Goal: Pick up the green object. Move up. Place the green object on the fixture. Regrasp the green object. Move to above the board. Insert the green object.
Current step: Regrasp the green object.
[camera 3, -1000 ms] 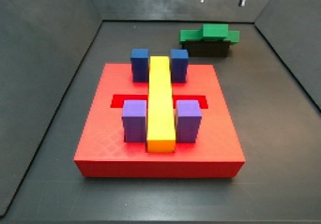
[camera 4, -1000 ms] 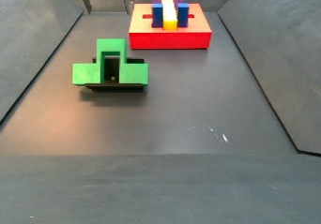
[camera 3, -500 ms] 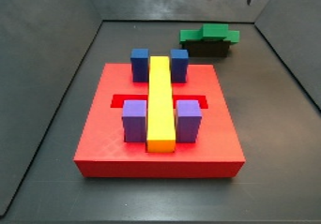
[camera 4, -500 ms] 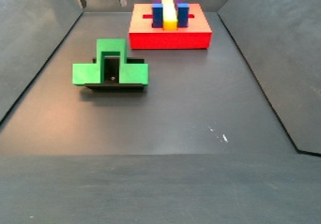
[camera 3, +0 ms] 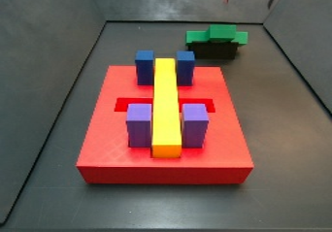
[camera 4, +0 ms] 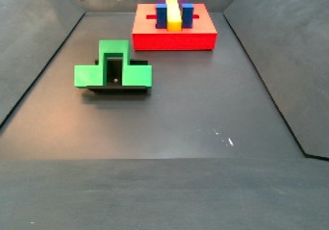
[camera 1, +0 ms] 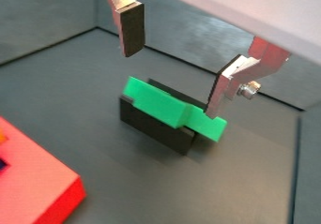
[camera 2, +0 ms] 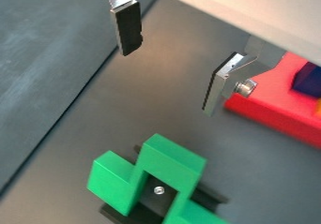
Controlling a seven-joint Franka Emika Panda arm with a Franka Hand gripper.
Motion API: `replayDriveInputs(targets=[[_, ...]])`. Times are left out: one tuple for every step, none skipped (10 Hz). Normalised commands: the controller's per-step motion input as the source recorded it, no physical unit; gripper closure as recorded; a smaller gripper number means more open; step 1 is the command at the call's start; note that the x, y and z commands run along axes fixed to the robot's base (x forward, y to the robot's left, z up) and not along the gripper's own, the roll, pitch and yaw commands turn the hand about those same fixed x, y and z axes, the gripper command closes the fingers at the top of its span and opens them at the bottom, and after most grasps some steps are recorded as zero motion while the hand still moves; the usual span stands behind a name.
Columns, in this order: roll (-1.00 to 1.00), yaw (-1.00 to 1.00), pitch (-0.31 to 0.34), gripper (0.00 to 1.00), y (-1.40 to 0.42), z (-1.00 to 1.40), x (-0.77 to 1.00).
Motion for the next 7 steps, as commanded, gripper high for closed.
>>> replayDriveInputs(targets=[[1.0,-0.38,-0.149,0.0,-0.27,-0.18,0.39],[1.0,-0.22,-0.103,0.0,-0.25,-0.03,0.46],[1.0,0.0,0.0,0.0,-0.26,-0.05,0.44],[0.94,0.26,0.02,0.0,-0.03,-0.27,0.45],[0.39,0.62,0.0,0.0,0.0,-0.18,0.38],[0.29,0.89,-0.043,0.0,0.0,-0.21,0.07],[0.15,1.0,-0.014,0.0,0.0,-0.34,0.0]])
